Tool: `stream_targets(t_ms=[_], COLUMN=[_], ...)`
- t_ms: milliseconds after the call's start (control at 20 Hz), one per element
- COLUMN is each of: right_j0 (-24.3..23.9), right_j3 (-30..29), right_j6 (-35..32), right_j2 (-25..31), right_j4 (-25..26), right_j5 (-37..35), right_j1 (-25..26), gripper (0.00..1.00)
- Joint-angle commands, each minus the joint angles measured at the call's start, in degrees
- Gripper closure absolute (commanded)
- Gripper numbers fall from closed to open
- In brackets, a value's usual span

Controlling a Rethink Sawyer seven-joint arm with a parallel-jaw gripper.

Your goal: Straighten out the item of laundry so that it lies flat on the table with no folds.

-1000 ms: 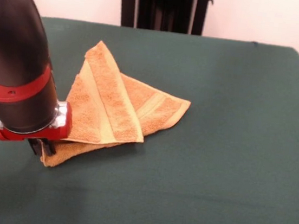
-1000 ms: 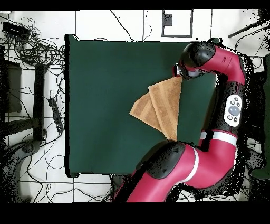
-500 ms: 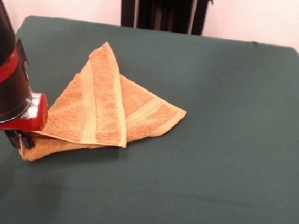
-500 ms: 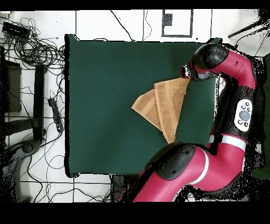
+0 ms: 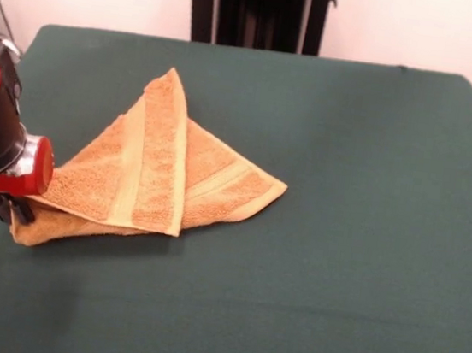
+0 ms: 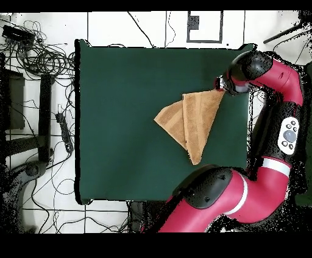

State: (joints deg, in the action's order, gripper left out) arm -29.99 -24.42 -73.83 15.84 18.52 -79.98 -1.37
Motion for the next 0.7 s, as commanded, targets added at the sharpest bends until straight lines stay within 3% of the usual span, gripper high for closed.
stream_targets(t_ms=[50,700], right_j0=[2.02,1.56], right_j3=[-9.22,-11.21], right_j6=[7.85,7.53], right_j2=[1.88,2.78], right_j4=[-1.37,-1.7], right_j5=[-5.56,-0.29], right_j1=[-2.84,-3.25], gripper=[1.0,1.0])
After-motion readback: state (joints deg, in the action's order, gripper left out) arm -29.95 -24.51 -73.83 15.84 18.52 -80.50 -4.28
